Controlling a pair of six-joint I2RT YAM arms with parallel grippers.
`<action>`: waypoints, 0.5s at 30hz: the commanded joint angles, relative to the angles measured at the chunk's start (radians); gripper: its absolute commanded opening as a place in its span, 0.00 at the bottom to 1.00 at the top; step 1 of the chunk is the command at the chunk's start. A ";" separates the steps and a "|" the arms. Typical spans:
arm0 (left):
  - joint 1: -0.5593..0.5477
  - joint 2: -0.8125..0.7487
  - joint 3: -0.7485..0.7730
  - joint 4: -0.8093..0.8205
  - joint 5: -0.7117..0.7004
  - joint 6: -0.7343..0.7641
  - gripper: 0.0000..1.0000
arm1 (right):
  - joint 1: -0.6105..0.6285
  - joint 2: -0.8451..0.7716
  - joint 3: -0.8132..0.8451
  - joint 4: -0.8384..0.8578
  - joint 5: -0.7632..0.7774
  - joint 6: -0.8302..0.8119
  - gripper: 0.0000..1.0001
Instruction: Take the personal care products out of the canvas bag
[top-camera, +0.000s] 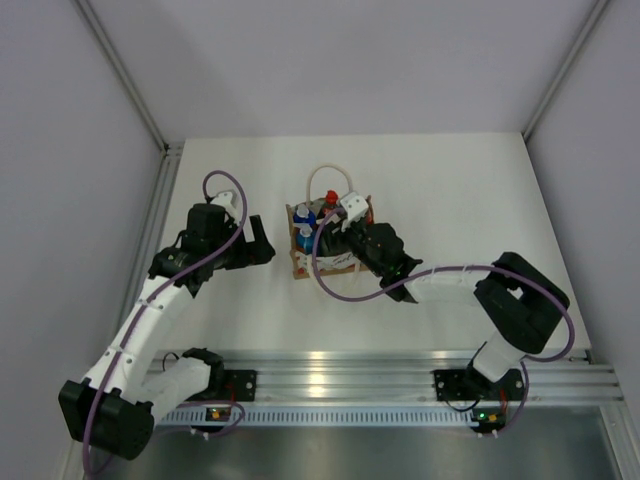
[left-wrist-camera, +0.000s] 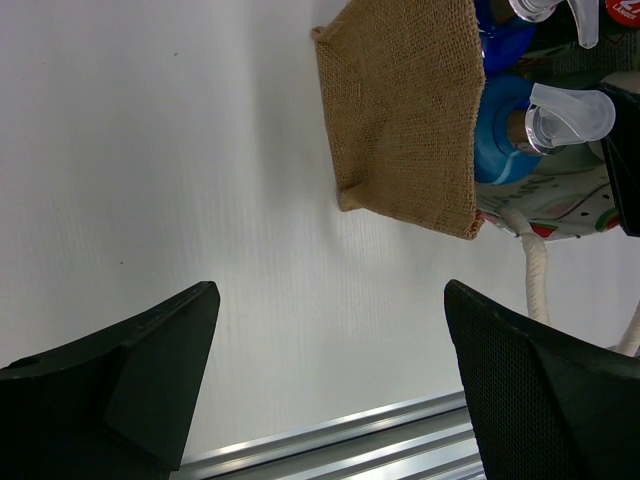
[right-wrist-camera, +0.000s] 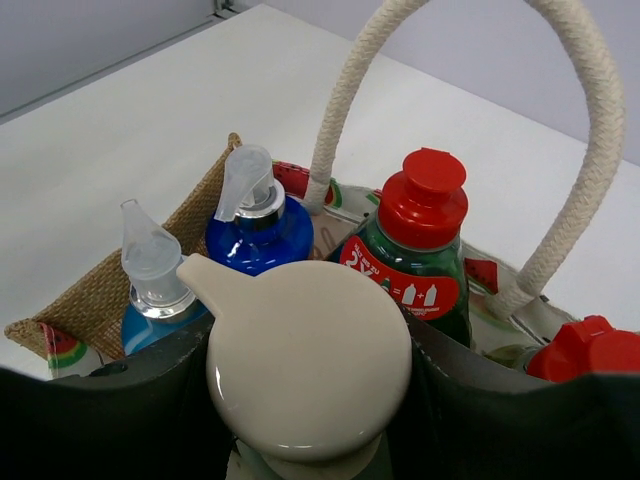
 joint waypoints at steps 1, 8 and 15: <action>-0.003 -0.007 -0.006 0.022 0.010 0.018 0.98 | 0.022 0.011 0.005 0.135 -0.058 -0.037 0.05; -0.003 -0.016 -0.006 0.020 0.005 0.018 0.98 | 0.020 -0.028 0.045 0.101 -0.046 -0.043 0.00; -0.003 -0.021 -0.006 0.020 0.001 0.016 0.98 | 0.017 -0.092 0.079 0.052 -0.046 -0.048 0.00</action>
